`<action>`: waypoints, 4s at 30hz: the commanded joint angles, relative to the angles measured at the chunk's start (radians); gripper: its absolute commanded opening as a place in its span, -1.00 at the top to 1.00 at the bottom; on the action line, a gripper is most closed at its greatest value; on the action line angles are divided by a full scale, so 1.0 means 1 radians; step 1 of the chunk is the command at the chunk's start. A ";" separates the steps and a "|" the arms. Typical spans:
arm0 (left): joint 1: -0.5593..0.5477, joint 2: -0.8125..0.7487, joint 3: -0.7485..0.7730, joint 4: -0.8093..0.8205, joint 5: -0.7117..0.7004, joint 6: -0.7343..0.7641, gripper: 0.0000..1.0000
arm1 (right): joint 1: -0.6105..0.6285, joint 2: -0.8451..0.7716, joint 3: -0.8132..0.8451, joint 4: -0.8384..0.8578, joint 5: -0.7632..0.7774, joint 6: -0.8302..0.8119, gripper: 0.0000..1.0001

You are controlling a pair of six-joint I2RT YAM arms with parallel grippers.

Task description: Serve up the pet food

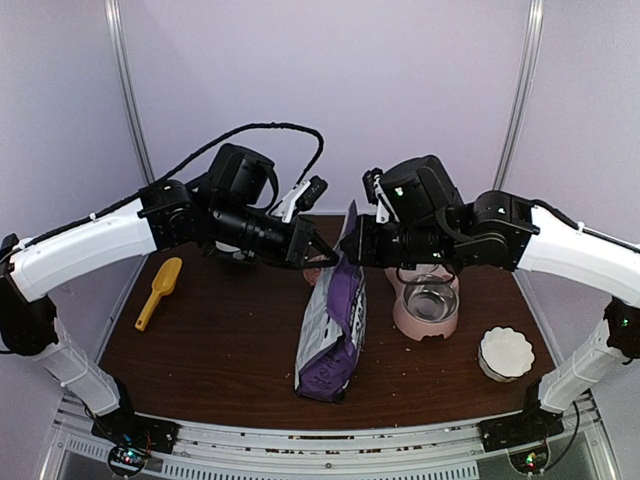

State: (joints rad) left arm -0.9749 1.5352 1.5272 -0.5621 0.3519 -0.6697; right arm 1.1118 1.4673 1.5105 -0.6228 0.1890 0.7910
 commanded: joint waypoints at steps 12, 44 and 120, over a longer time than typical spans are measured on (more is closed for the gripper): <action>0.008 -0.052 0.027 0.025 -0.100 -0.006 1.00 | 0.033 0.000 0.028 -0.240 0.143 -0.088 1.00; 0.010 -0.077 0.102 -0.145 -0.311 0.007 1.00 | 0.033 -0.079 0.037 -0.293 0.178 -0.045 1.00; 0.022 0.126 0.458 -0.690 -0.685 0.136 1.00 | -0.013 0.057 0.250 -0.416 0.185 -0.051 1.00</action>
State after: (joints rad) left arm -0.9947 1.7164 2.0319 -1.2419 -0.2222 -0.4908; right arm 1.1137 1.5433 1.7931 -1.0725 0.3531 0.7288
